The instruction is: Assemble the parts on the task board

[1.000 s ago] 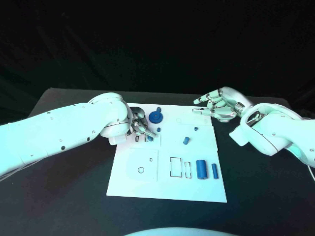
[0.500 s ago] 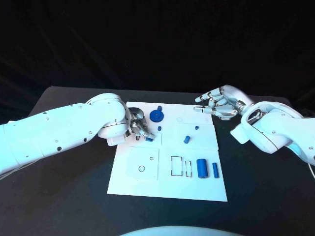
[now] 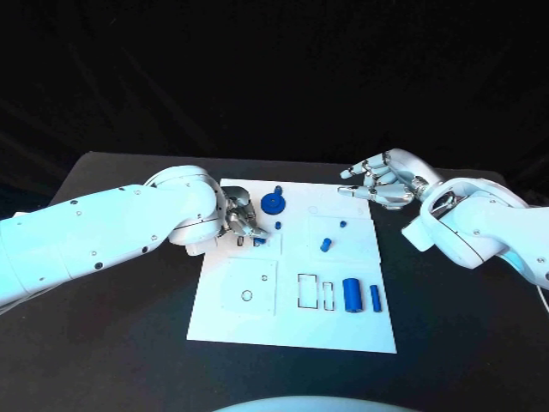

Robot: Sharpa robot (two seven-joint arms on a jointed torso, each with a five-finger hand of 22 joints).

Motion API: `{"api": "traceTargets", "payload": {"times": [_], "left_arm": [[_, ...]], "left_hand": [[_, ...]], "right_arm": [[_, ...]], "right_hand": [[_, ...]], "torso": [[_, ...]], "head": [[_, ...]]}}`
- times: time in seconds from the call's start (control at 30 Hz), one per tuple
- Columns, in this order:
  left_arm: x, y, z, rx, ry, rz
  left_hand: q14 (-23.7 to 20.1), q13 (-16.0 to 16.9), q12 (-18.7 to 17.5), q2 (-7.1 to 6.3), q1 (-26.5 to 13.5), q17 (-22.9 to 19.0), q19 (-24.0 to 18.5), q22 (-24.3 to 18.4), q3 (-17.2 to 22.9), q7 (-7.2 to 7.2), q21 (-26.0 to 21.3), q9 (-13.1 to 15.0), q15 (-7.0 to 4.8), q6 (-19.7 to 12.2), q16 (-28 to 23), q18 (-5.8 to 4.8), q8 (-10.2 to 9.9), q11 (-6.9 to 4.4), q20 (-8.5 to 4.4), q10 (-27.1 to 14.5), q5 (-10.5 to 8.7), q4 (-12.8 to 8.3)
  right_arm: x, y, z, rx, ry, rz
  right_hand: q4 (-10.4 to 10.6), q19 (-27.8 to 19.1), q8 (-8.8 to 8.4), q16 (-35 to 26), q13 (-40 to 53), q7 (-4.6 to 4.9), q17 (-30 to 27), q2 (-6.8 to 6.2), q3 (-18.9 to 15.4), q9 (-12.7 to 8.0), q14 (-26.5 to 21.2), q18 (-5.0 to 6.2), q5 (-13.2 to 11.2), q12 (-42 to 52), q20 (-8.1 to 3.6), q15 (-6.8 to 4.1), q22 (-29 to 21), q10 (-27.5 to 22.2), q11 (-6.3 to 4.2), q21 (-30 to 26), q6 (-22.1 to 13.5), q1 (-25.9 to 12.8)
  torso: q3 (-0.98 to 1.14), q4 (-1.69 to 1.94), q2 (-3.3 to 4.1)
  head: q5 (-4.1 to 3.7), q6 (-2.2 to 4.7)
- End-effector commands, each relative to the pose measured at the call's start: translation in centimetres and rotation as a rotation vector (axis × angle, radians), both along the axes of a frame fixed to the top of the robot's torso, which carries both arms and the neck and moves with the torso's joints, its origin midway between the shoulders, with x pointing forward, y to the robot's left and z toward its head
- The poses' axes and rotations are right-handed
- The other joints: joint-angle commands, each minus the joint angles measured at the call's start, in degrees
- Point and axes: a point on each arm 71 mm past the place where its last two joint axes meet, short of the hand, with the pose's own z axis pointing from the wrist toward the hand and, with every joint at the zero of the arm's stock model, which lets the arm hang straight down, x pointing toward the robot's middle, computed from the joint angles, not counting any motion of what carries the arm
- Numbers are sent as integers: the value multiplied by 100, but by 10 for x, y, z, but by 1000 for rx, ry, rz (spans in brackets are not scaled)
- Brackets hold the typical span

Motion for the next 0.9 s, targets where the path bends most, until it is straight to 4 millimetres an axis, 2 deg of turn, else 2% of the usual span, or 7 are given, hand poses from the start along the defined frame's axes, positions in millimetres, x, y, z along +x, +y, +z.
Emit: {"api": "traceTargets", "payload": {"times": [0.03, 0.53, 0.7, 0.9], "left_arm": [[2, -2, 3, 9, -51, -19], [-1, -2, -3, 94, 23, -43], [1, -2, -4, 115, 26, -47], [3, -2, -4, 118, 9, -42]], "left_hand": [[604, 19, 39, -23, -36, 1505, 42, 338, 904, -38, 26, 18, 11, 28, 14, -82, 27, 5, 5, 46, -29, -841], [604, 16, 32, -65, -87, 1505, 60, 367, 1071, -33, 41, 46, 9, 31, 14, -88, 16, 5, 1, 55, -20, -910], [604, 5, 21, -61, -122, 1505, 62, 369, 1132, -27, 41, 59, 11, 29, 14, -88, 13, 10, 1, 51, -17, -922], [604, 7, 22, -61, -157, 1505, 67, 378, 1165, -24, 45, 70, 14, 29, 14, -90, 17, 14, 3, 55, -19, -922]], "right_arm": [[0, 2, 1, -5, -18, 12], [0, 2, 1, -3, -18, 17], [0, 2, 1, -1, -20, 18], [0, 3, 1, 5, -18, 19]], "right_hand": [[1, -44, 36, -27, -5, -6, 204, 80, -28, 7, 263, 104, 38, -23, 1, -52, -1, -33, -20, -34, 37, -1], [23, -38, 41, -27, -3, -7, 207, 103, -51, 8, 266, 102, 38, -11, -1, -54, 4, -24, -19, -34, 40, -19], [28, -38, 42, -27, 0, -7, 207, 106, -57, 8, 267, 102, 39, -5, -1, -54, 3, -20, -20, -35, 42, -23], [30, -39, 43, -29, -5, -8, 203, 109, -60, 9, 266, 103, 41, -8, -1, -54, -1, -22, -20, -37, 42, -24]], "torso": [[5, -1, 0], [1, 0, 1], [6, 3, -4], [3, -2, 3]], "head": [[12, 4], [40, -10], [59, -8], [77, 31]]}}
